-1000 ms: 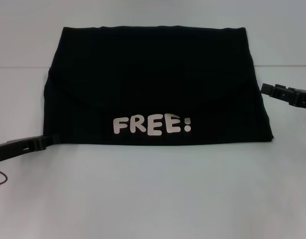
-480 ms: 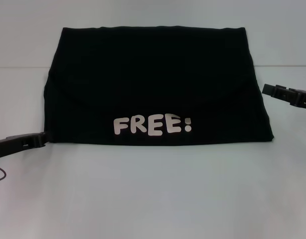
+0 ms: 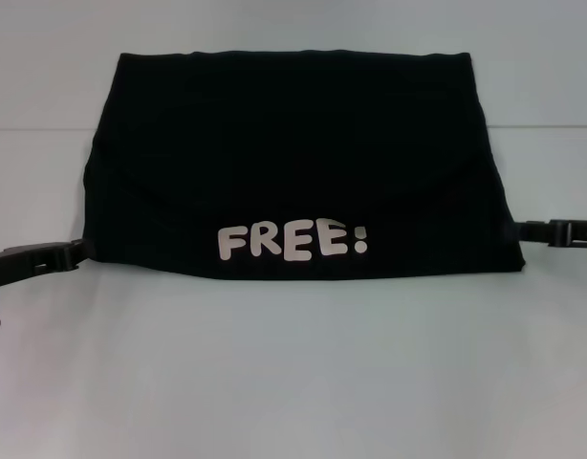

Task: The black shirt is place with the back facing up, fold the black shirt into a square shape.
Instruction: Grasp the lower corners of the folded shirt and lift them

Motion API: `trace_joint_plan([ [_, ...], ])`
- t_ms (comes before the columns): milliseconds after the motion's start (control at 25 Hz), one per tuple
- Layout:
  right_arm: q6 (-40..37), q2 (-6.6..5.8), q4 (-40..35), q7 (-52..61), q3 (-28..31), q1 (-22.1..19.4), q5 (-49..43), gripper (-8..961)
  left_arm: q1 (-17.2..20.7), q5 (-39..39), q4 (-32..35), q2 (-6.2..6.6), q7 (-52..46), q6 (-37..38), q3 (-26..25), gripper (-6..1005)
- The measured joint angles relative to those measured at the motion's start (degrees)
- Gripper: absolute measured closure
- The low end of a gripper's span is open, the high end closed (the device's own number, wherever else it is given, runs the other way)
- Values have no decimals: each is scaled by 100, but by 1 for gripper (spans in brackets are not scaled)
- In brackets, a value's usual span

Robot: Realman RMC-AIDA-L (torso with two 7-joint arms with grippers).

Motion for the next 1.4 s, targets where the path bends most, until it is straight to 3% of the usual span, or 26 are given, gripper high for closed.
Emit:
trace_joint_plan([
  [320, 798, 277, 31, 190, -675, 190, -60, 434, -48, 0, -7, 16, -4, 0, 18, 999],
  [600, 1039, 401, 91, 194, -1011, 291, -64, 447, -83, 5, -28, 28, -7, -43, 27, 999],
  [760, 832, 408, 3, 148, -1006, 206, 17, 454, -92, 15, -13, 35, -8, -42, 28, 1000],
  [1200, 201, 365, -386, 4, -859, -198, 180, 801, -9, 18, 45, 35, -150, 93, -3, 999],
  [1320, -217, 339, -537, -119, -653, -394, 217, 912, 208, 18, 422, 12, -327, 737, -34, 1000],
  [1400, -641, 308, -687, -225, -480, -581, 228, 912, 400, 18, 750, -13, -446, 1352, -82, 1000],
])
